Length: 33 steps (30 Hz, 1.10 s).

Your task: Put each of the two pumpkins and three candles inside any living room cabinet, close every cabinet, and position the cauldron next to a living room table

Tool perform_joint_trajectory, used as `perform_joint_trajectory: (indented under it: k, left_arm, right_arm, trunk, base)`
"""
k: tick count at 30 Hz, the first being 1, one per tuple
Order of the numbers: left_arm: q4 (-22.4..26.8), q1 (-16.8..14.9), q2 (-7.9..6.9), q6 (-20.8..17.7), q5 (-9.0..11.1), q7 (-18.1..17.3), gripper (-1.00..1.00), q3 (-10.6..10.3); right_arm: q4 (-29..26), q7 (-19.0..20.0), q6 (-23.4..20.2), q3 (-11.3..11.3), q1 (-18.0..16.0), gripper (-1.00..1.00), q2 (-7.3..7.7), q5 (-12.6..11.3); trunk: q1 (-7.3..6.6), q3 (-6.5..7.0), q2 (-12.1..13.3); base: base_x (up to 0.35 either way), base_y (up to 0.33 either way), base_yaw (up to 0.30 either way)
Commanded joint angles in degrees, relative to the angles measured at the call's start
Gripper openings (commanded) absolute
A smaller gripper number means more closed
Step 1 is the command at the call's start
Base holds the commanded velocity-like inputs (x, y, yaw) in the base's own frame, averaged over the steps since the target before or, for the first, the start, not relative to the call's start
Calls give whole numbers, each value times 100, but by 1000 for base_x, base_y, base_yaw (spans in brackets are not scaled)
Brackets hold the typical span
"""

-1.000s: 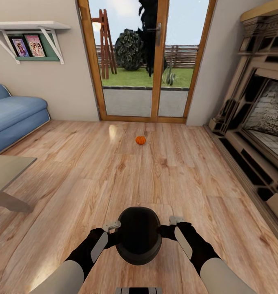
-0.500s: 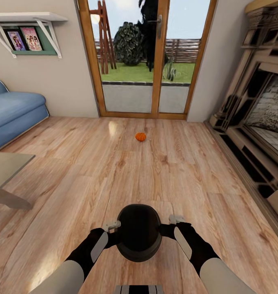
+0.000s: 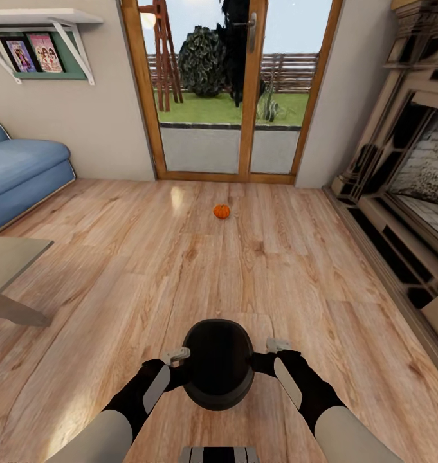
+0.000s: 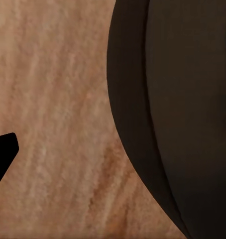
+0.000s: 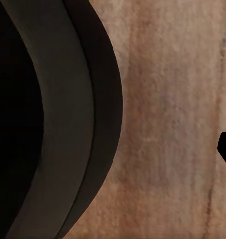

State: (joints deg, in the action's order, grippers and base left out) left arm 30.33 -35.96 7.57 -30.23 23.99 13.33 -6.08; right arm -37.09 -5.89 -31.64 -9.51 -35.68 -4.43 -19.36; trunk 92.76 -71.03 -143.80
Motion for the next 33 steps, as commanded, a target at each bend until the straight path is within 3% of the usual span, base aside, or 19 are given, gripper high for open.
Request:
perform_joint_trajectory:
  k: [1, 20, 27, 33]
  left_arm:
    - [-2, 1, 0, -9, -26, 12, 100, 0]
    - [-1, 1, 3, -9, -26, 12, 100, -6]
    - [-2, 1, 5, -9, -26, 12, 100, -6]
    - [-2, 1, 8, -9, -26, 12, 100, -8]
  right_arm:
    - [0, 0, 0, -3, 0, 100, -2, 0]
    - [69, -6, 70, -7, 0, 100, -17, 3]
    - [432, -6, 379, -23, -78, 100, -149, 17]
    - [487, -5, 421, -25, -88, 100, -173, 20]
  trunk:
    - [0, 0, 0]
    - [0, 0, 0]
    - [0, 0, 0]
    - [0, 0, 0]
  base:
    - [0, 0, 0]
    - [0, 0, 0]
    - [0, 0, 0]
    - [0, 0, 0]
